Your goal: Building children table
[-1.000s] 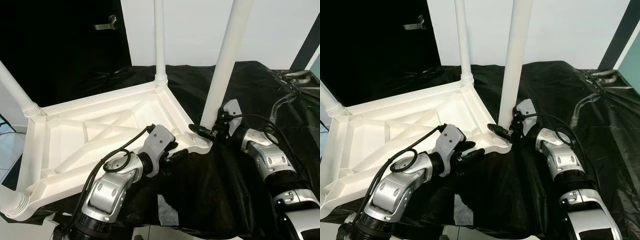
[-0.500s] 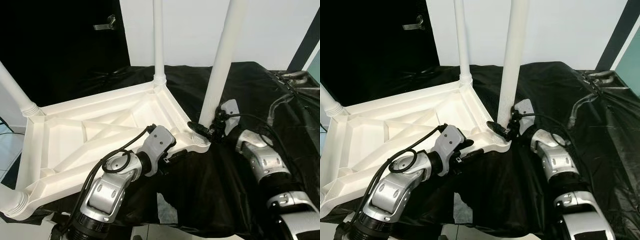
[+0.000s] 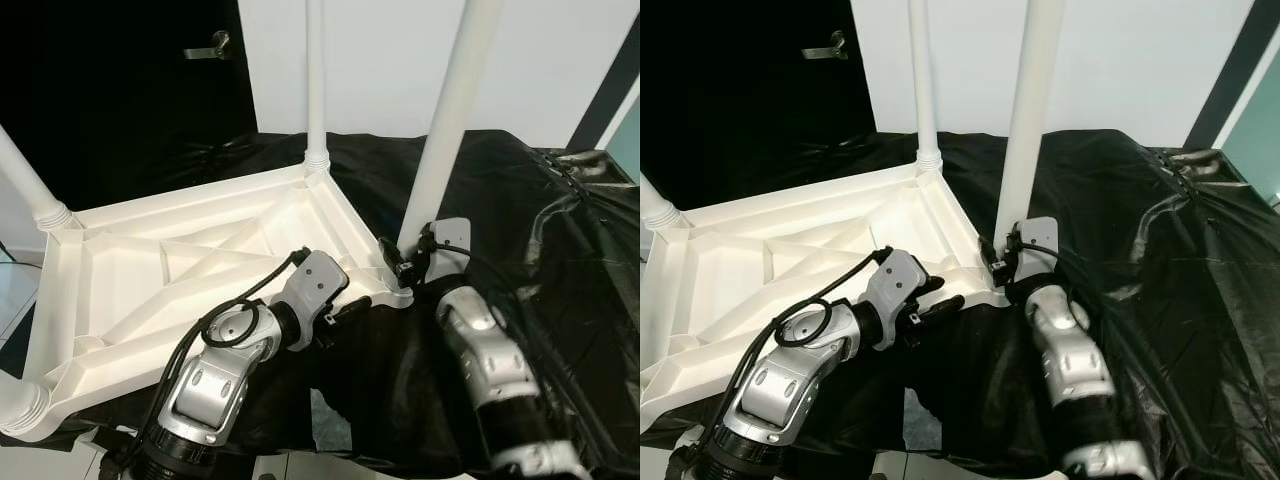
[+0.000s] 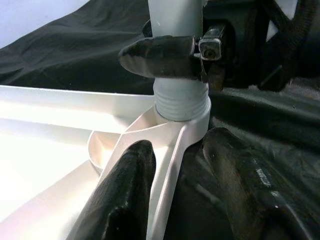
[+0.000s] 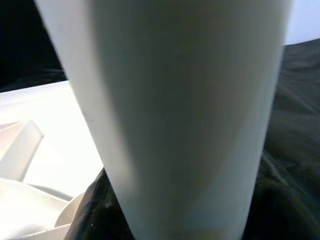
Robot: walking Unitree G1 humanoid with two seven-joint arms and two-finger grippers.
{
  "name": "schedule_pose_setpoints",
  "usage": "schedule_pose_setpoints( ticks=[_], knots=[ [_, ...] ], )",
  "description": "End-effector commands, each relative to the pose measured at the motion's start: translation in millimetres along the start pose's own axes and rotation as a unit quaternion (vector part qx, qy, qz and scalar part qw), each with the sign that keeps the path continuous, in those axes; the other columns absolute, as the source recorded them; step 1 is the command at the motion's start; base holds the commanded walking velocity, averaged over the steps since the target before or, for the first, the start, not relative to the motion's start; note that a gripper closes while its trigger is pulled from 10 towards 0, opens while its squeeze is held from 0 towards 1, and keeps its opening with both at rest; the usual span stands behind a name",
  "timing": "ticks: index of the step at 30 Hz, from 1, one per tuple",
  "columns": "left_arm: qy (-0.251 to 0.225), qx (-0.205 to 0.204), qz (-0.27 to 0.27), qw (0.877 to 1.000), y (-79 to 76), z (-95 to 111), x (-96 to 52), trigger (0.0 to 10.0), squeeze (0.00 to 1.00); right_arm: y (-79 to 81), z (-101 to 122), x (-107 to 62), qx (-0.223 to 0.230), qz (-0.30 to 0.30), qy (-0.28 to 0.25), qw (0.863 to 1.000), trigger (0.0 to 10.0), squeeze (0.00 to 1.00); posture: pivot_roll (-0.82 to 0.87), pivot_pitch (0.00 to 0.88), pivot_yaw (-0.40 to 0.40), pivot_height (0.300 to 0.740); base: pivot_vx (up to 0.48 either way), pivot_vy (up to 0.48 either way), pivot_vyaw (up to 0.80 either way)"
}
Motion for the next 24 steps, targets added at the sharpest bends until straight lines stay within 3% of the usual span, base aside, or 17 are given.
schedule_pose_setpoints(
  ticks=[1, 4, 10, 11, 12, 13, 20, 21, 24],
  knots=[
    [0.001, 0.003, 0.037, 0.999, 5.5, -1, -0.3, 10.0, 0.00, 7.7, -16, -5.4, 0.014, -0.008, 0.048, 0.999, 10.0, 0.00, 0.05, 0.000, -0.011, 0.740, 0.000, 0.000, 0.00],
    [0.001, 0.003, 0.036, 0.999, 5.3, -1, 0.0, 10.0, 0.00, 13.4, -15, -6.2, 0.022, -0.006, 0.046, 0.999, 10.0, 0.00, 0.05, 0.000, -0.009, 0.740, 0.000, 0.000, 0.00],
    [0.002, 0.000, 0.033, 0.999, 2.9, -2, 1.4, 10.0, 0.00, 0.7, -10, -6.3, 0.011, -0.019, 0.033, 0.999, 10.0, 0.00, 0.05, 0.000, -0.004, 0.740, 0.000, 0.000, 0.00],
    [0.002, -0.001, 0.033, 0.999, 3.1, -2, 1.6, 10.0, 0.00, -1.5, -8, -6.1, 0.009, -0.012, 0.025, 1.000, 10.0, 0.81, 0.05, 0.000, -0.004, 0.740, 0.000, 0.000, 0.00],
    [0.002, -0.002, 0.034, 0.999, 3.2, -2, 1.7, 10.0, 0.00, -2.9, -7, -6.0, 0.009, -0.006, 0.020, 1.000, 10.0, 0.81, 0.05, 0.000, -0.004, 0.740, 0.000, 0.000, 0.00],
    [0.002, -0.002, 0.034, 0.999, 3.4, -2, 1.4, 10.0, 0.00, -7.3, -4, -6.7, 0.006, 0.000, 0.009, 1.000, 10.0, 1.00, 0.05, 0.000, -0.003, 0.740, 0.000, 0.000, 0.00],
    [0.001, -0.002, 0.034, 0.999, 4.2, -2, -0.2, 10.0, 0.00, -17.8, 0, -9.0, -0.007, 0.018, -0.009, 1.000, 10.0, 1.00, 0.05, 0.000, -0.002, 0.740, 0.000, 0.000, 0.00],
    [0.002, -0.001, 0.035, 0.999, 6.3, -3, -1.8, 10.0, 0.00, -32.1, -1, -9.6, -0.022, 0.070, -0.013, 0.997, 10.0, 0.00, 0.05, 0.000, 0.005, 0.740, 0.000, 0.000, 0.00],
    [0.003, 0.000, 0.035, 0.999, 7.5, -3, -2.4, 10.0, 0.00, -41.3, -4, -9.1, -0.020, 0.105, -0.006, 0.994, 10.0, 0.00, 0.05, 0.000, 0.010, 0.740, 0.000, 0.000, 0.00]
  ],
)
Point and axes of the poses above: a point about 5 cm out from each wrist's last joint towards the gripper, its own x axis pointing out of the wrist towards the gripper, its own z axis along the axis of the wrist's last joint, y = z × x, the point moved 1 cm from there along x, pointing out of the wrist towards the gripper, and after that the axes turned 5 degrees about -x, right-handed, at the moved point
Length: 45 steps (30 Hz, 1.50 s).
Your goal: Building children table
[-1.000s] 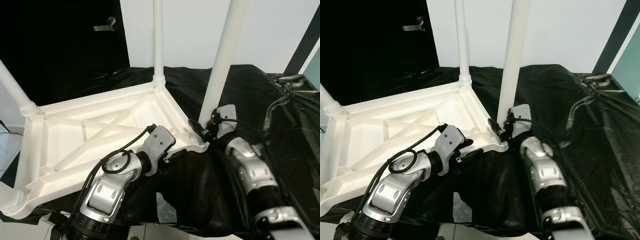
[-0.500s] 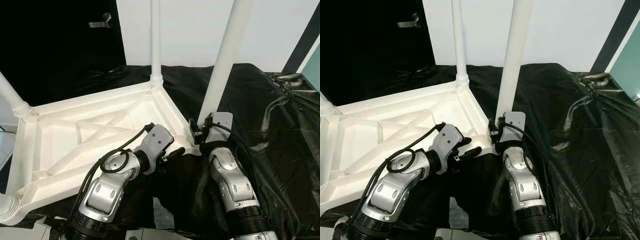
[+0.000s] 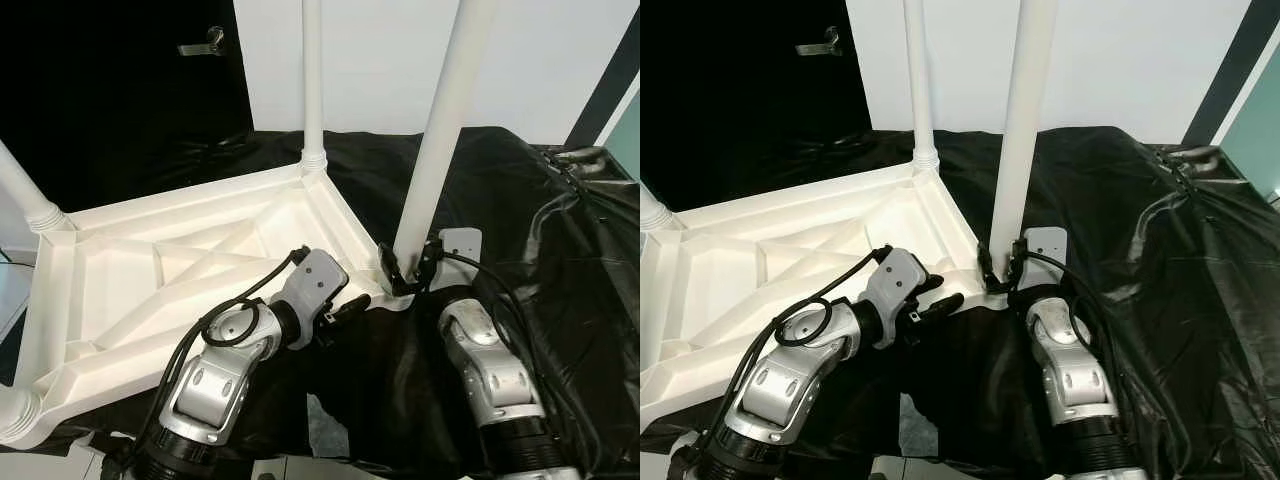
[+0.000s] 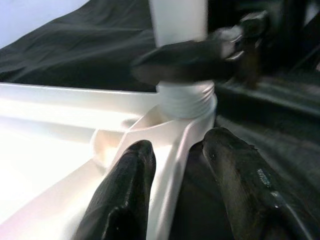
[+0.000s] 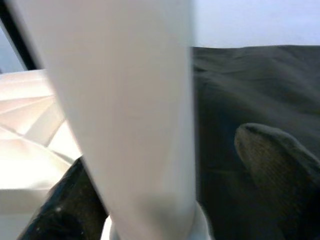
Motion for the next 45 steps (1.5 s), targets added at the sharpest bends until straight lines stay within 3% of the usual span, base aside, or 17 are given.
schedule_pose_setpoints(
  ticks=[1, 4, 6, 9, 24, 26, 27, 30, 32, 34, 37, 40, 44, 45],
  knots=[
    [0.001, -0.003, 0.027, 1.000, 5.5, -2, -1.4, 10.0, 0.00, -6.1, -4, -1.2, 0.021, 0.024, -0.001, 1.000, 10.0, 0.00, 0.05, 0.000, 0.011, 0.740, 0.000, 0.000, 0.00],
    [0.001, 0.000, 0.028, 1.000, 8.6, -1, -2.2, 10.0, 0.00, -22.5, -5, 2.6, -0.018, 0.084, -0.002, 0.996, 10.0, 0.00, 0.05, 0.000, 0.025, 0.740, 0.000, 0.000, 0.00],
    [0.001, 0.000, 0.028, 1.000, 8.6, -1, -2.2, 10.0, 0.00, -22.5, -5, 2.6, -0.018, 0.084, -0.002, 0.996, 10.0, 0.00, 0.05, 0.000, 0.025, 0.740, 0.000, 0.000, 0.00],
    [0.001, 0.002, 0.032, 0.999, 11.9, 1, -2.2, 10.0, 0.00, -35.9, -5, 16.6, -0.023, 0.143, 0.016, 0.989, 10.0, 0.00, 0.07, 0.000, 0.027, 0.740, 0.000, 0.000, 0.00],
    [0.002, 0.004, 0.038, 0.999, 11.3, 1, -2.6, 10.0, 0.00, -35.1, -14, 29.2, -0.036, 0.259, 0.054, 0.964, 10.0, 0.00, 0.08, 0.000, 0.027, 0.740, 0.000, 0.000, 0.00],
    [0.001, 0.003, 0.039, 0.999, 11.2, 2, -1.8, 10.0, 0.00, -31.4, -14, 29.8, -0.038, 0.306, 0.061, 0.949, 10.0, 0.00, 0.08, 0.000, 0.028, 0.740, 0.000, 0.000, 0.00],
    [0.001, 0.003, 0.039, 0.999, 11.2, 2, -1.8, 10.0, 0.00, -31.4, -14, 29.8, -0.038, 0.306, 0.061, 0.949, 10.0, 0.00, 0.08, 0.000, 0.028, 0.740, 0.000, 0.000, 0.00],
    [0.001, 0.003, 0.039, 0.999, 10.1, 3, -1.7, 10.0, 0.00, -26.1, -14, 24.8, -0.040, 0.359, 0.062, 0.931, 10.0, 0.00, 0.09, 0.000, 0.029, 0.740, 0.000, 0.000, 0.00],
    [0.001, 0.003, 0.039, 0.999, 10.1, 3, -1.7, 10.0, 0.00, -26.1, -14, 24.8, -0.040, 0.359, 0.062, 0.931, 10.0, 0.00, 0.09, 0.000, 0.029, 0.740, 0.000, 0.000, 0.00],
    [0.001, 0.003, 0.039, 0.999, 9.5, 3, -2.1, 10.0, 0.00, -23.0, -15, 17.3, -0.042, 0.391, 0.063, 0.917, 10.0, 0.00, 0.08, 0.000, 0.027, 0.740, 0.000, 0.000, 0.00],
    [0.001, 0.003, 0.039, 0.999, 9.5, 3, -2.1, 10.0, 0.00, -23.0, -15, 17.3, -0.042, 0.391, 0.063, 0.917, 10.0, 0.00, 0.08, 0.000, 0.027, 0.740, 0.000, 0.000, 0.00],
    [0.002, 0.002, 0.039, 0.999, 9.2, 3, -2.7, 10.0, 0.00, -16.2, -17, -4.6, -0.046, 0.441, 0.063, 0.894, 10.0, 0.00, 0.07, 0.000, 0.033, 0.740, 0.000, 0.000, 0.00],
    [0.002, 0.002, 0.038, 0.999, 8.9, 3, -2.8, 10.0, 0.00, -13.4, -17, -11.1, -0.046, 0.455, 0.065, 0.887, 10.0, 0.00, 0.07, 0.000, 0.033, 0.740, 0.000, 0.000, 0.00],
    [0.002, 0.002, 0.036, 0.999, 8.6, 3, -3.0, 10.0, 0.00, -9.3, -16, -18.6, -0.044, 0.472, 0.064, 0.878, 10.0, 0.00, 0.06, 0.000, 0.034, 0.740, 0.000, 0.000, 0.00]
  ],
)
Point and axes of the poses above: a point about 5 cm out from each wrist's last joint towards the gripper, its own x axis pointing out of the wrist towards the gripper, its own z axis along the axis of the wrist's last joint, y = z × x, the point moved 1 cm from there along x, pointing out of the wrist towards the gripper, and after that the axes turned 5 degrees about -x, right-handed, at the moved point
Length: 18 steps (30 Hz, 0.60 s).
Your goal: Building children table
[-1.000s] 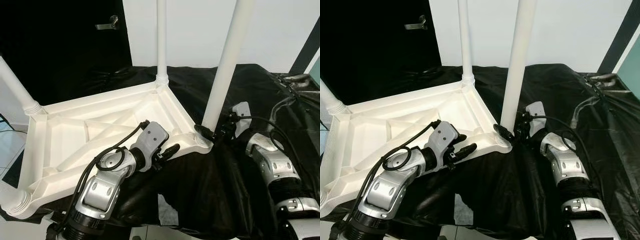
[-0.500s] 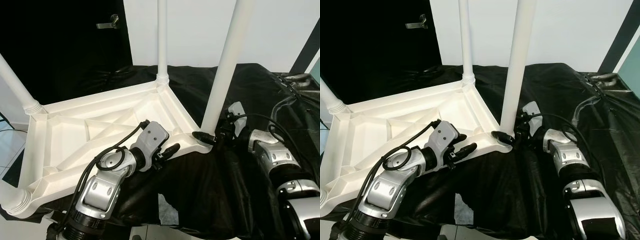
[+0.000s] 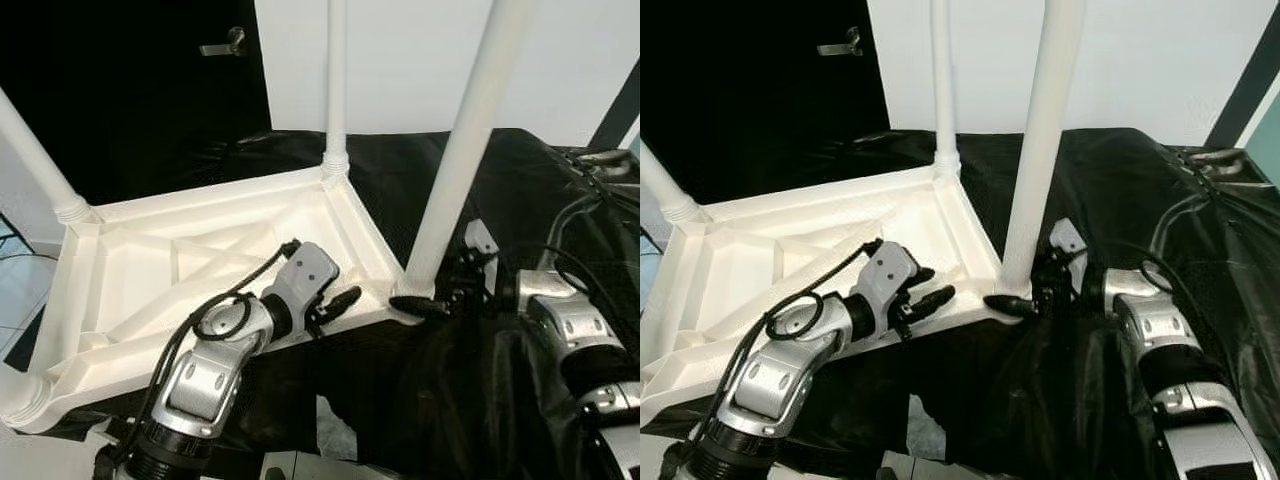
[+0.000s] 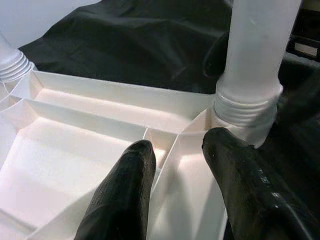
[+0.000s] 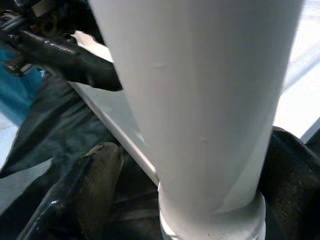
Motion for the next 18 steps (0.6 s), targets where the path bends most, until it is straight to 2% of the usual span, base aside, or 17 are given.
schedule_pose_setpoints(
  ticks=[1, 2, 3, 5, 6, 9, 10, 11, 16, 18],
  knots=[
    [0.002, 0.001, 0.024, 1.000, 2.0, 0, -0.6, 10.0, 0.00, 11.9, -4, 5.1, 0.013, 0.042, 0.006, 0.999, 10.0, 0.00, 0.06, 0.000, 0.034, 0.740, 0.000, 0.000, 0.00],
    [0.002, 0.001, 0.024, 1.000, 2.0, 0, -0.6, 10.0, 0.00, 11.9, -4, 5.1, 0.013, 0.042, 0.006, 0.999, 10.0, 0.00, 0.06, 0.000, 0.034, 0.740, 0.000, 0.000, 0.00],
    [0.002, 0.003, 0.020, 1.000, 1.7, 0, -0.8, 10.0, 0.00, 21.0, -4, 3.2, 0.010, 0.061, 0.008, 0.998, 10.0, 0.00, 0.06, 0.000, 0.036, 0.740, 0.000, 0.000, 0.00],
    [0.002, 0.004, 0.017, 1.000, 1.6, 0, -1.5, 10.0, 0.00, 26.6, -3, 2.3, 0.009, 0.066, 0.007, 0.998, 10.0, 0.00, 0.05, 0.000, 0.037, 0.740, 0.000, 0.000, 0.00],
    [0.002, 0.006, 0.010, 1.000, 0.8, 0, -3.0, 10.0, 0.00, 26.4, -4, 1.8, 0.000, 0.051, 0.007, 0.999, 10.0, 0.00, 0.05, 0.000, 0.036, 0.740, 0.000, 0.000, 0.00],
    [0.001, 0.001, -0.026, 1.000, -4.8, -2, -10.0, 10.0, 0.00, 12.9, -4, 4.0, -0.021, -0.035, -0.009, 0.999, 10.0, 0.00, 0.05, 0.000, 0.032, 0.740, 0.000, 0.000, 0.00],
    [0.001, 0.001, -0.026, 1.000, -4.8, -2, -10.0, 10.0, 0.00, 12.9, -4, 4.0, -0.021, -0.035, -0.009, 0.999, 10.0, 0.00, 0.05, 0.000, 0.032, 0.740, 0.000, 0.000, 0.00],
    [0.006, -0.001, -0.045, 0.999, -8.3, -5, -13.3, 10.0, 0.00, 11.3, -1, 7.4, -0.014, -0.062, -0.024, 0.998, 10.0, 0.00, 0.05, 0.000, 0.032, 0.740, 0.000, 0.000, 0.00],
    [0.011, -0.001, -0.065, 0.998, -11.9, -8, -16.8, 10.0, 0.00, 12.3, 4, 13.4, -0.006, -0.077, -0.040, 0.996, 10.0, 0.00, 0.05, 0.000, 0.032, 0.740, 0.000, 0.000, 0.00],
    [0.014, 0.009, -0.088, 0.996, -16.3, -9, -20.5, 10.0, 0.00, 12.8, 13, 23.8, -0.002, -0.085, -0.061, 0.995, 10.0, 0.00, 0.06, 0.000, 0.030, 0.740, 0.000, 0.000, 0.00]
  ],
)
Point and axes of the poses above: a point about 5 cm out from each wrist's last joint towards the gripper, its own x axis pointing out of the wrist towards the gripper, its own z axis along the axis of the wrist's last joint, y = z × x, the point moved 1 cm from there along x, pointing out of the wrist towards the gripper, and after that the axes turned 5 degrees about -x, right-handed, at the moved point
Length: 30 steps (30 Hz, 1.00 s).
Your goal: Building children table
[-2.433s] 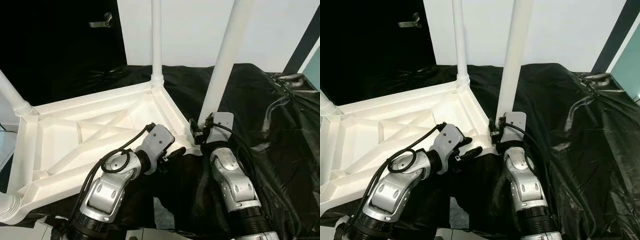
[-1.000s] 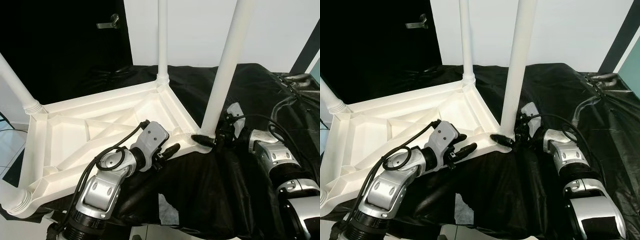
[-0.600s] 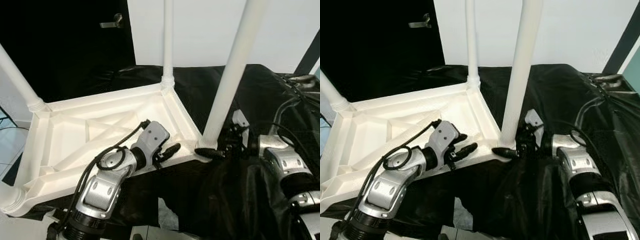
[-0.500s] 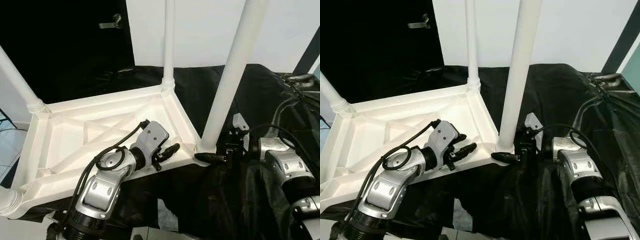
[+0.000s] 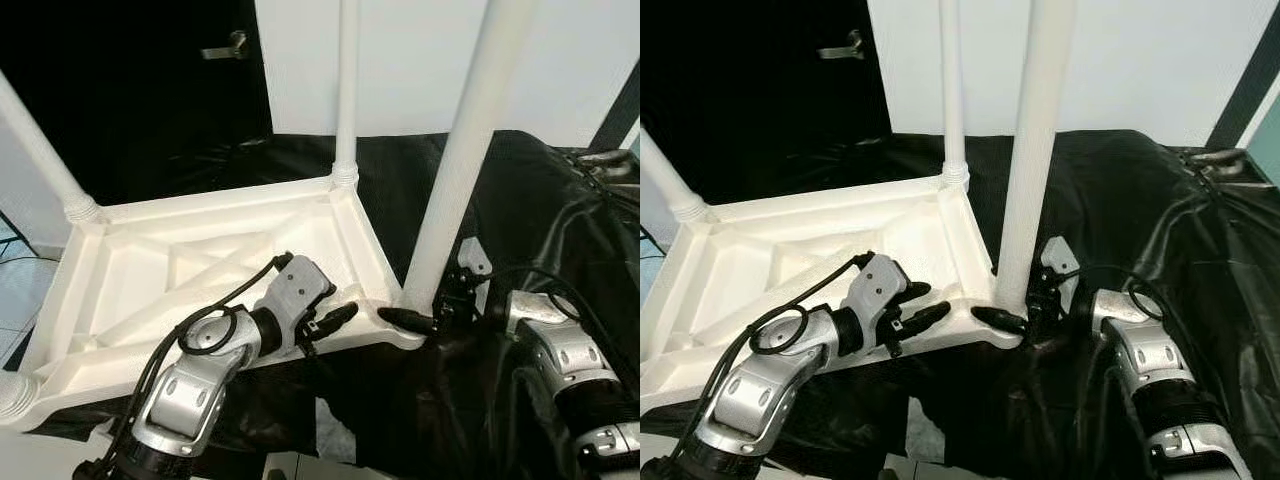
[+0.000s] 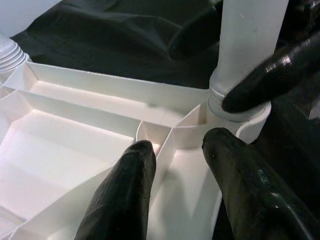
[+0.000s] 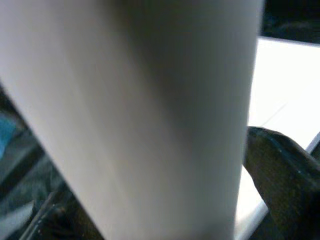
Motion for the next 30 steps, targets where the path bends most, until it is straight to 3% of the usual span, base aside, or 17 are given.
schedule_pose_setpoints(
  ticks=[1, 6, 7, 8, 9, 21, 22, 26, 27, 28, 29, 30],
  knots=[
    [0.001, 0.012, -0.058, 0.998, -11.7, 0, -1.7, 10.0, 0.00, 1.7, 5, 8.0, 0.005, -0.006, -0.016, 1.000, 10.0, 0.00, 0.06, 0.000, 0.030, 0.740, 0.000, 0.000, 0.00],
    [0.001, 0.011, -0.060, 0.998, -12.8, 0, -2.1, 10.0, 0.00, 0.2, 10, 22.0, 0.004, -0.013, -0.028, 1.000, 10.0, 0.00, 0.07, 0.000, 0.019, 0.740, 0.000, 0.000, 0.00],
    [-0.001, 0.011, -0.051, 0.999, -12.5, 1, -1.6, 10.0, 0.00, -0.6, 10, 25.3, 0.007, -0.020, -0.027, 0.999, 4.5, 0.00, 0.08, 0.000, 0.011, 0.740, 0.000, 0.000, 0.00],
    [-0.002, 0.011, -0.049, 0.999, -12.5, 1, -1.5, 10.0, 0.00, -0.9, 9, 25.2, 0.006, -0.024, -0.027, 0.999, 4.5, 0.00, 0.08, 0.000, 0.011, 0.740, 0.000, 0.000, 0.00],
    [-0.005, 0.012, -0.039, 0.999, -11.7, 1, -1.2, 10.0, 0.00, 0.2, 8, 23.8, 0.013, -0.032, -0.027, 0.999, 0.0, 0.00, 0.08, 0.000, 0.004, 0.740, 0.000, 0.000, 0.00],
    [-0.019, 0.006, 0.003, 1.000, -6.2, 4, 3.1, 10.0, 0.00, 6.1, 3, 21.8, 0.037, -0.078, -0.013, 0.996, 0.0, 0.00, 0.08, 0.000, 0.001, 0.740, 0.000, 0.000, 0.00],
    [-0.020, 0.012, 0.023, 0.999, -0.8, 4, 5.0, 10.0, 0.00, 6.6, -1, 24.6, 0.035, -0.123, 0.006, 0.992, 10.0, 0.00, 0.07, 0.000, -0.001, 0.740, 0.000, 0.000, 0.00],
    [-0.019, 0.020, 0.064, 0.998, 11.2, 5, 7.4, 10.0, 0.00, 15.6, -2, 33.6, 0.040, -0.227, 0.022, 0.973, 10.0, 0.00, 0.07, 0.000, -0.003, 0.740, 0.000, 0.000, 0.00],
    [-0.020, 0.019, 0.070, 0.997, 12.8, 5, 7.7, 10.0, 0.00, 17.2, -1, 35.6, 0.050, -0.271, 0.025, 0.961, 10.0, 0.00, 0.07, 0.000, -0.005, 0.740, 0.000, 0.000, 0.00],
    [-0.020, 0.019, 0.070, 0.997, 12.8, 5, 7.7, 10.0, 0.00, 17.2, -1, 35.6, 0.050, -0.271, 0.025, 0.961, 10.0, 0.00, 0.07, 0.000, -0.005, 0.740, 0.000, 0.000, 0.00],
    [-0.020, 0.018, 0.074, 0.997, 13.8, 5, 7.9, 10.0, 0.00, 18.1, -1, 36.3, 0.058, -0.303, 0.029, 0.951, 10.0, 0.00, 0.07, 0.000, -0.005, 0.740, 0.000, 0.000, 0.00],
    [-0.023, 0.016, 0.078, 0.997, 14.7, 5, 8.2, 10.0, 0.00, 20.9, -1, 38.7, 0.085, -0.359, 0.025, 0.929, 10.0, 0.00, 0.06, 0.000, -0.002, 0.740, 0.000, 0.000, 0.00]
  ],
)
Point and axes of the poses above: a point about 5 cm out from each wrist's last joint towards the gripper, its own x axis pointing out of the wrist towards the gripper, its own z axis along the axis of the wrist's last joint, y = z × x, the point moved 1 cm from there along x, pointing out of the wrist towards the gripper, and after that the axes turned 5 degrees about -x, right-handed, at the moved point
